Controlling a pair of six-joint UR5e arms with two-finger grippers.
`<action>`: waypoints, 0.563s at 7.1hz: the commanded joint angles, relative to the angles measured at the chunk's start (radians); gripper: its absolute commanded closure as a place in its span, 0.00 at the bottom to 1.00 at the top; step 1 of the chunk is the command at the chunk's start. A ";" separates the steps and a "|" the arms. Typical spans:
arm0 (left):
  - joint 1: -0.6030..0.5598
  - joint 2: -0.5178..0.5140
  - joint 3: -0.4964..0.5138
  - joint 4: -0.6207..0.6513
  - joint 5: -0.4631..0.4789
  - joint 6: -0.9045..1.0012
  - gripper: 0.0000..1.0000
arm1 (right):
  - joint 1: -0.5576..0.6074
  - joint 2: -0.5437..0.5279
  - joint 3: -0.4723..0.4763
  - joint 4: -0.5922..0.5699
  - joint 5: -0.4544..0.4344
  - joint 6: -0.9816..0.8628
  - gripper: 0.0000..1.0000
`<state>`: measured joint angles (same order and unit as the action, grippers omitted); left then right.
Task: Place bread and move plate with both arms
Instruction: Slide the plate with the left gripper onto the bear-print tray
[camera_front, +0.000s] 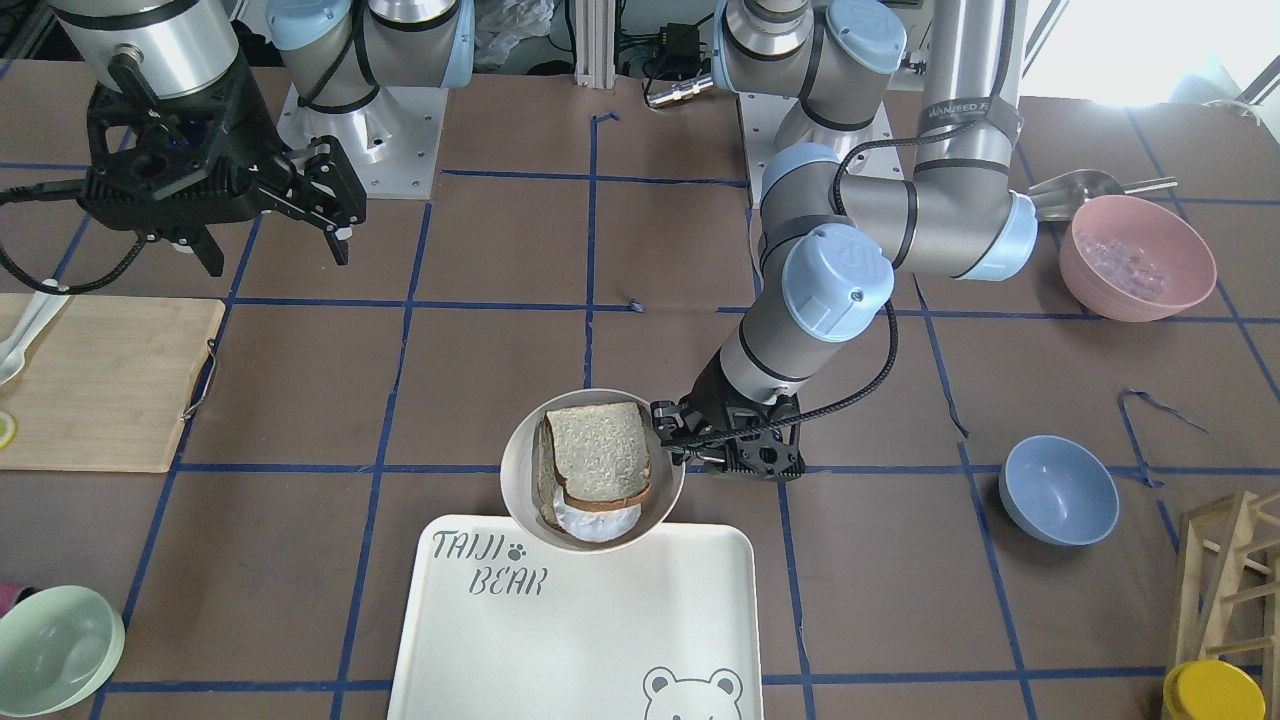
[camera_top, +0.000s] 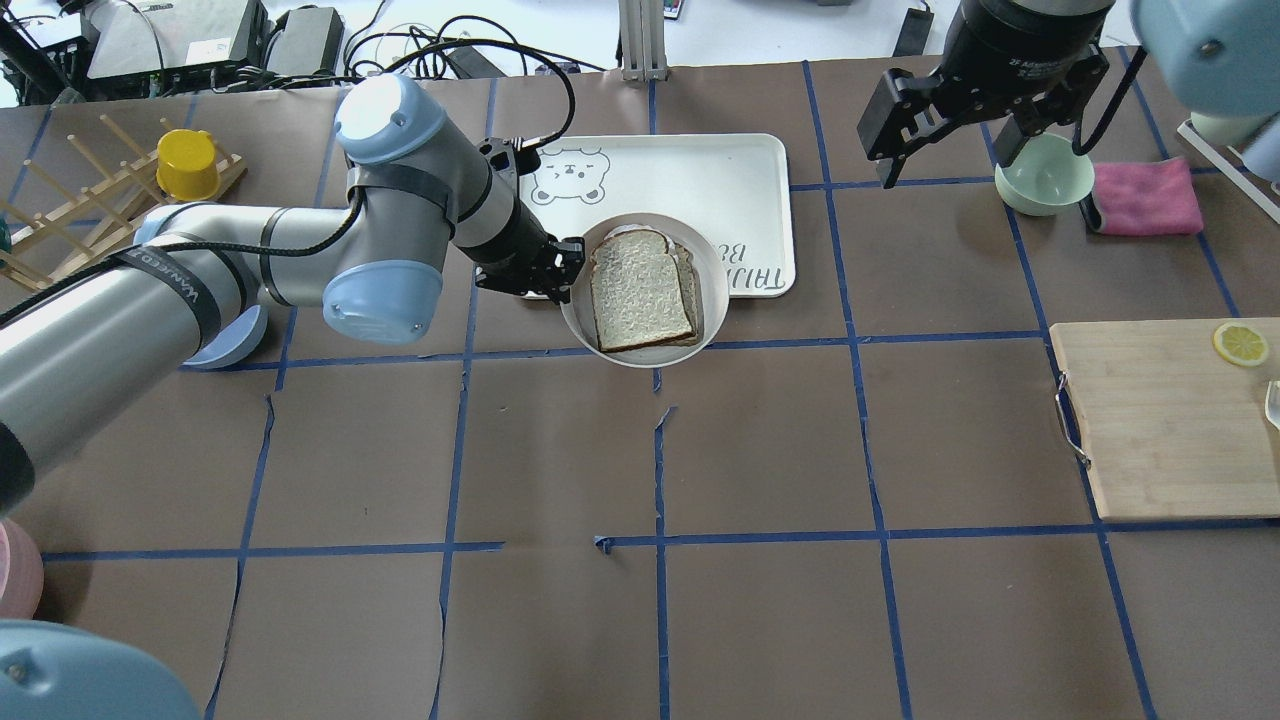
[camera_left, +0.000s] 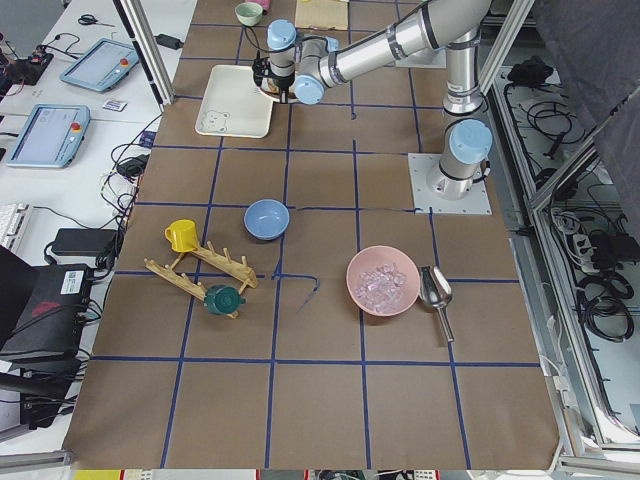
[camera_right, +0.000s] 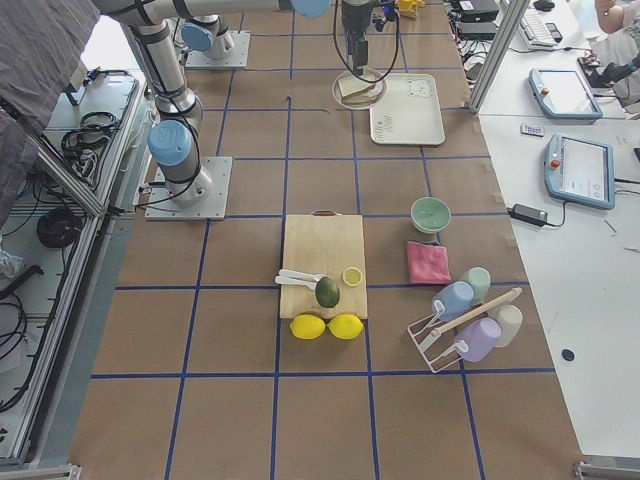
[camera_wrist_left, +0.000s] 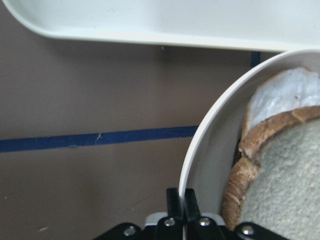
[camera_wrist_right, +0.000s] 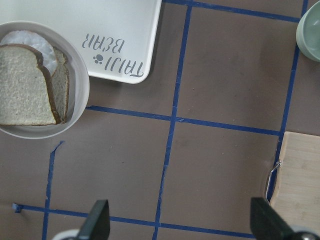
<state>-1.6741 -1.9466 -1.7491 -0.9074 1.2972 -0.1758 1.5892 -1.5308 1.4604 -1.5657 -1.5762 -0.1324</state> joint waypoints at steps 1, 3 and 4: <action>0.019 -0.121 0.165 -0.007 -0.007 -0.023 1.00 | 0.000 0.000 0.000 -0.001 0.001 -0.001 0.00; 0.019 -0.246 0.284 -0.007 -0.012 -0.022 1.00 | 0.000 0.001 0.000 0.001 -0.001 -0.001 0.00; 0.019 -0.294 0.327 -0.008 -0.013 -0.019 1.00 | 0.000 0.001 0.000 0.001 -0.001 -0.001 0.00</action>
<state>-1.6557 -2.1734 -1.4858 -0.9142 1.2860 -0.1990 1.5892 -1.5296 1.4604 -1.5652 -1.5764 -0.1334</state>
